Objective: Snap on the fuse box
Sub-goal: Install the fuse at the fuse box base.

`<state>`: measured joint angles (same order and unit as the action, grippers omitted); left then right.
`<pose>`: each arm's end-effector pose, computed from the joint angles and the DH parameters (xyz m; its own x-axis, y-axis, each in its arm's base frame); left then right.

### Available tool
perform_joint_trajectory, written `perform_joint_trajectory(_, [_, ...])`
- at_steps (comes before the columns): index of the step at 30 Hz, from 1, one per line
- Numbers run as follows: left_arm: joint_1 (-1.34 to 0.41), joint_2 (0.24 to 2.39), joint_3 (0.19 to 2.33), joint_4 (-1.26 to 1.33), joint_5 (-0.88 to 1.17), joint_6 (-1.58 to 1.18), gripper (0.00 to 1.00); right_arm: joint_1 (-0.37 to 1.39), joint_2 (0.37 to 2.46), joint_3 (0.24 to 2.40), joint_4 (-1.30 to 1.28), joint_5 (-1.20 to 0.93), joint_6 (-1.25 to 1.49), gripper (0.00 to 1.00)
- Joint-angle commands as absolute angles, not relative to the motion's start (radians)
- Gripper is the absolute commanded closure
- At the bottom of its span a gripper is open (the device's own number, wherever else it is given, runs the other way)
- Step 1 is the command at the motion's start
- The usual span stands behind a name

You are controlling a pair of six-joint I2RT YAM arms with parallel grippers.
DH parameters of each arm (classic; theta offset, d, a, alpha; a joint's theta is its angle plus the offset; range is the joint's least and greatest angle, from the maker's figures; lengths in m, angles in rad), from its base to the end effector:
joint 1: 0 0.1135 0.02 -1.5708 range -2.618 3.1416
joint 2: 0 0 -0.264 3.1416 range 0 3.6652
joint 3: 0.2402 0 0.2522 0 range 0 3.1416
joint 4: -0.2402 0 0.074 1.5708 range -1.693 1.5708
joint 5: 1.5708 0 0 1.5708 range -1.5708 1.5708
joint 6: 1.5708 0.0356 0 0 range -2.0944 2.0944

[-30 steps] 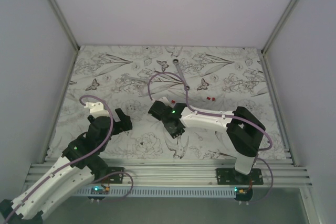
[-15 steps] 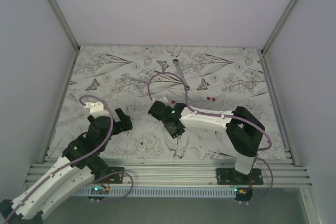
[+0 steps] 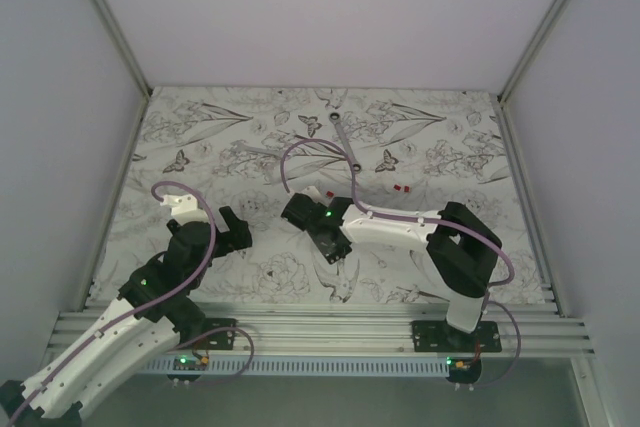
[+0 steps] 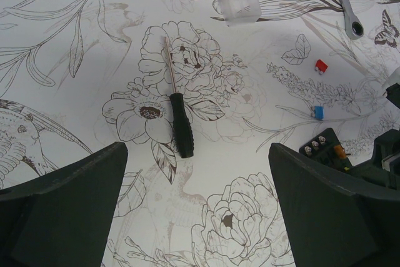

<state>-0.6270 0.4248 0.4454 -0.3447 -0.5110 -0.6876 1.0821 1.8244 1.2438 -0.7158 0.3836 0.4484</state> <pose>0.1096 -0.0579 0.2539 -0.2858 -0.4765 -0.8314 -0.0583 0.8746 -0.4813 0.1775 0.3054 0.1818 -0.7416 -0.5383 -0.4004 -0.4990 0.8415 -0.2072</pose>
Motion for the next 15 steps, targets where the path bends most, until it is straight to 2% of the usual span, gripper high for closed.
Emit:
perform_joint_trajectory(1, [-0.621, 0.425, 0.431, -0.362, -0.528, -0.689, 0.0, 1.075, 1.814, 1.246, -0.704, 0.394, 0.449, 0.89])
perform_joint_trajectory(10, [-0.621, 0.424, 0.433, -0.362, -0.526, -0.687, 0.0, 1.051, 1.789, 1.201, -0.664, 0.333, 0.438, 0.99])
perform_joint_trajectory(15, [-0.621, 0.425, 0.433, -0.362, -0.526, -0.687, 0.0, 1.012, 1.735, 1.134, -0.593, 0.255, 0.425, 1.0])
